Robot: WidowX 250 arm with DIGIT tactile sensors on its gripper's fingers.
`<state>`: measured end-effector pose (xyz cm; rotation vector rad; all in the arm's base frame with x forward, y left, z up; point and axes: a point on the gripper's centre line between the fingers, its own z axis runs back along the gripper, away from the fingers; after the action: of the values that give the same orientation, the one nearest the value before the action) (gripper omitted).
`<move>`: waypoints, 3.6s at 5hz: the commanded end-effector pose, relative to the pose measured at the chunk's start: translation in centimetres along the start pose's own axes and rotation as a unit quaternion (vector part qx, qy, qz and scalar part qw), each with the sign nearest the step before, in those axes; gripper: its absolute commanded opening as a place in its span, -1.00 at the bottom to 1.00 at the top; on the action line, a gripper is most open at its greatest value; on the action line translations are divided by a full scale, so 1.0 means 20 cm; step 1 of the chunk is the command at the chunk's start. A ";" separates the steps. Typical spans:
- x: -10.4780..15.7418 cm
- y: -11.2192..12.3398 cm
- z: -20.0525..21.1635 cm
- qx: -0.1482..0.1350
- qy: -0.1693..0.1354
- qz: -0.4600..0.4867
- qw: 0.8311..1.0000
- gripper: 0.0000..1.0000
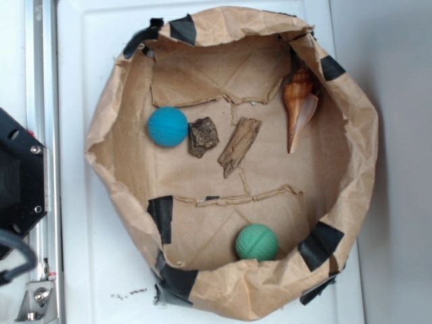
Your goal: Grab the blue ball.
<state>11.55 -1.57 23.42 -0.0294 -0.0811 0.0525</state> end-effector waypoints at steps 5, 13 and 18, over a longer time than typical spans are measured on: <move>0.61 0.06 -0.35 -0.013 -0.017 -0.133 0.991 1.00; 0.49 0.28 -0.85 0.002 0.027 -0.147 0.989 1.00; 0.42 0.21 -1.05 -0.003 0.034 -0.179 0.983 1.00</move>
<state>21.20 3.26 2.60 -0.0277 0.0003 -0.2884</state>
